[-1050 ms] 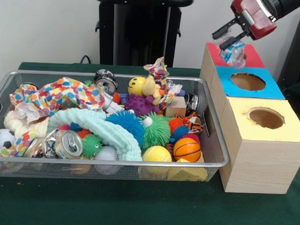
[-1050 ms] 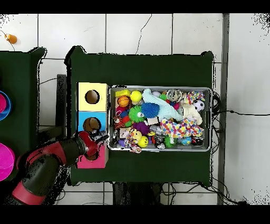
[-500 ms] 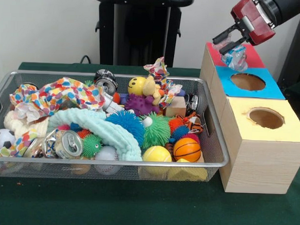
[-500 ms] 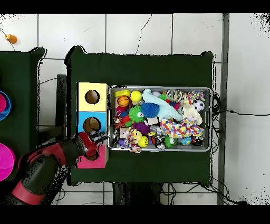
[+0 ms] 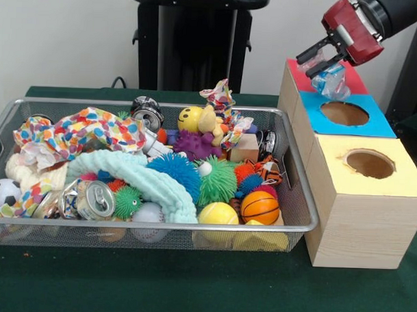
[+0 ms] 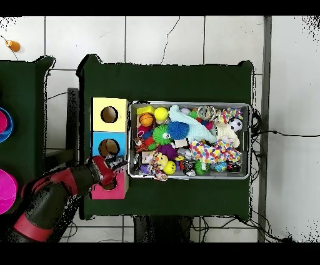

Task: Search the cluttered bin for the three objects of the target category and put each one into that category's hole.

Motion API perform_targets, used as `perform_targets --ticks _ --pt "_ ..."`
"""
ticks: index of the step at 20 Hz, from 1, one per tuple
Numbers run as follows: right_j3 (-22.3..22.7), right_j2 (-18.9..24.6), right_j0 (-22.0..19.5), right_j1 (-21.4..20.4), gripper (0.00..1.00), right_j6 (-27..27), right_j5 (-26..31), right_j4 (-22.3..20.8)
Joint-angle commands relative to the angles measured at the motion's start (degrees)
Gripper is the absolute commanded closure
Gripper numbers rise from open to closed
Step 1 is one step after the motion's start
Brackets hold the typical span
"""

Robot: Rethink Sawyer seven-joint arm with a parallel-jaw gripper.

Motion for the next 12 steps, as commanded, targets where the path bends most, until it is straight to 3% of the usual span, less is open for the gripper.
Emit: perform_targets --ticks 1,12 --pt "-8.1 5.6 -0.7 2.5 1.0 16.8 7.5 4.1" --pt "-8.2 6.1 -2.3 -0.1 1.0 15.2 7.6 3.4"
